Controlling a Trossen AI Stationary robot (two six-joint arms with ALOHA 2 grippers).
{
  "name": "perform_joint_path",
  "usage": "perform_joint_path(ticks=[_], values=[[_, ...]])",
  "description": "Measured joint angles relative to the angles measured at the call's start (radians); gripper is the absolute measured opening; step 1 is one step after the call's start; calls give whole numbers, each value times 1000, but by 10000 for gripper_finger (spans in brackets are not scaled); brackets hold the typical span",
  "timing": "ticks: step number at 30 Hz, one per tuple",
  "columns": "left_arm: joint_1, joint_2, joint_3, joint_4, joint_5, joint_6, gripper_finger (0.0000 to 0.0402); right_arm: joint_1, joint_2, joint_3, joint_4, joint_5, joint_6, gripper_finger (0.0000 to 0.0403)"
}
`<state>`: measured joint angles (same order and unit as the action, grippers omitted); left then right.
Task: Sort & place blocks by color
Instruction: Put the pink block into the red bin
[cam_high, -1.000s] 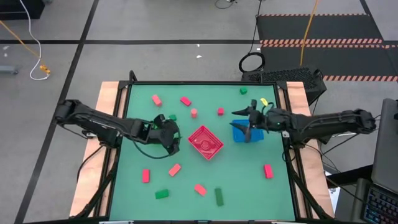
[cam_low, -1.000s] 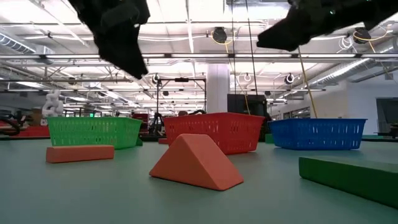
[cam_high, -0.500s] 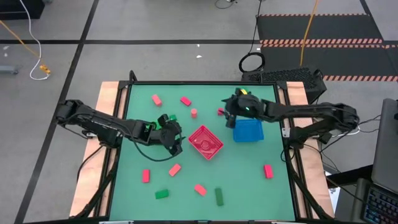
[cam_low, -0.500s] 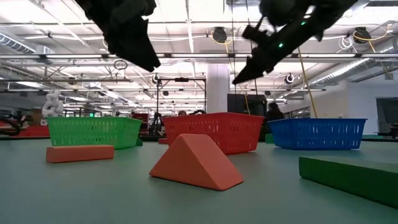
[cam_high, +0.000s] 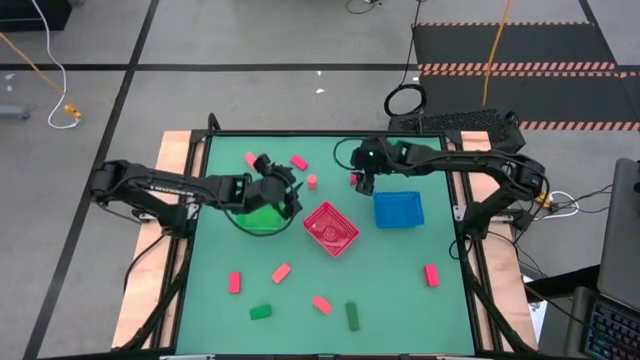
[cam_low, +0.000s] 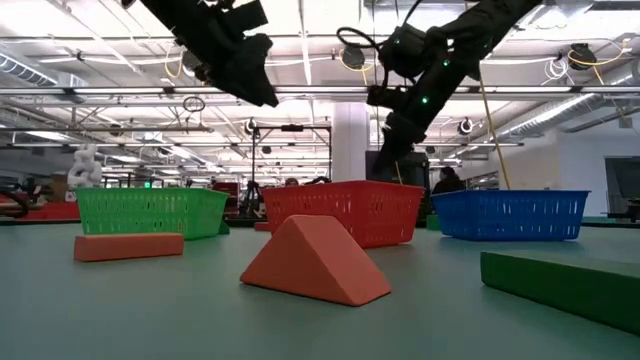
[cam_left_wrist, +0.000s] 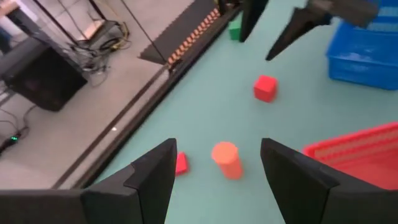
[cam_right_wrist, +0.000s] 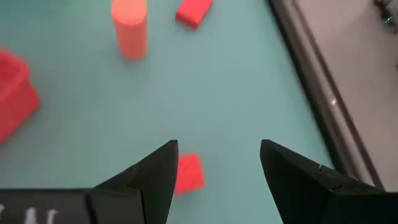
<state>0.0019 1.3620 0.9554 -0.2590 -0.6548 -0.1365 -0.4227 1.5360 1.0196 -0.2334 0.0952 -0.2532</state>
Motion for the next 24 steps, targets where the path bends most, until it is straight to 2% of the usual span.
perform_joint_path(ticks=[6,13,24], values=[[75,-17,-1,127,75,120,234,-30,-5,1,87,-49,14,222],[140,-17,0,257,160,156,234,-73,-3,0,95,-100,74,222],[173,-17,0,188,160,128,234,-60,54,-1,61,-98,101,222]])
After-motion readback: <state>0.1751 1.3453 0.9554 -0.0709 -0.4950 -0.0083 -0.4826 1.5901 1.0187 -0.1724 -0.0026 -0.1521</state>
